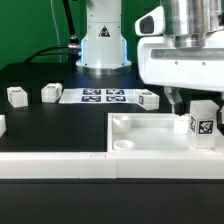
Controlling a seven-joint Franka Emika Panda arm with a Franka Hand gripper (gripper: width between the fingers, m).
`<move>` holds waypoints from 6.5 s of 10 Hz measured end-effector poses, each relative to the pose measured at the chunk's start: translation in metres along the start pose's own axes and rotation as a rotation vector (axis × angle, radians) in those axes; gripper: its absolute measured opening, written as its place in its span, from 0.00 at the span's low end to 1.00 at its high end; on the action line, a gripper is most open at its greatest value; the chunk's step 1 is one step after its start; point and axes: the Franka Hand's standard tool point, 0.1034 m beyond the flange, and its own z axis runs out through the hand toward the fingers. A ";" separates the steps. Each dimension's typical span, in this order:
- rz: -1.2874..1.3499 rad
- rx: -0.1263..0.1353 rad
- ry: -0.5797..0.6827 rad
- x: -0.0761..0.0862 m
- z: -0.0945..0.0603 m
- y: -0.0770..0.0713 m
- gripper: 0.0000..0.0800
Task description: Assemble square table
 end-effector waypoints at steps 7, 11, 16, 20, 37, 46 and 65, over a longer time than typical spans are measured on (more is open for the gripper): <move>-0.995 -0.071 -0.018 -0.002 -0.004 -0.002 0.81; -0.899 -0.068 -0.018 -0.003 -0.003 -0.003 0.57; -0.409 -0.078 0.001 -0.004 -0.004 -0.003 0.36; 0.357 -0.034 -0.014 -0.001 -0.002 -0.005 0.36; -0.949 -0.084 0.017 -0.002 0.001 -0.004 0.81; -0.191 -0.055 0.033 -0.001 0.002 -0.003 0.36; 1.055 0.018 -0.041 -0.007 -0.007 -0.013 0.80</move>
Offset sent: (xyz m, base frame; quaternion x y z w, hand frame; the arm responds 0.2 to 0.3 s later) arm 0.0000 0.0000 0.0000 0.0000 0.0000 -0.1938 0.9810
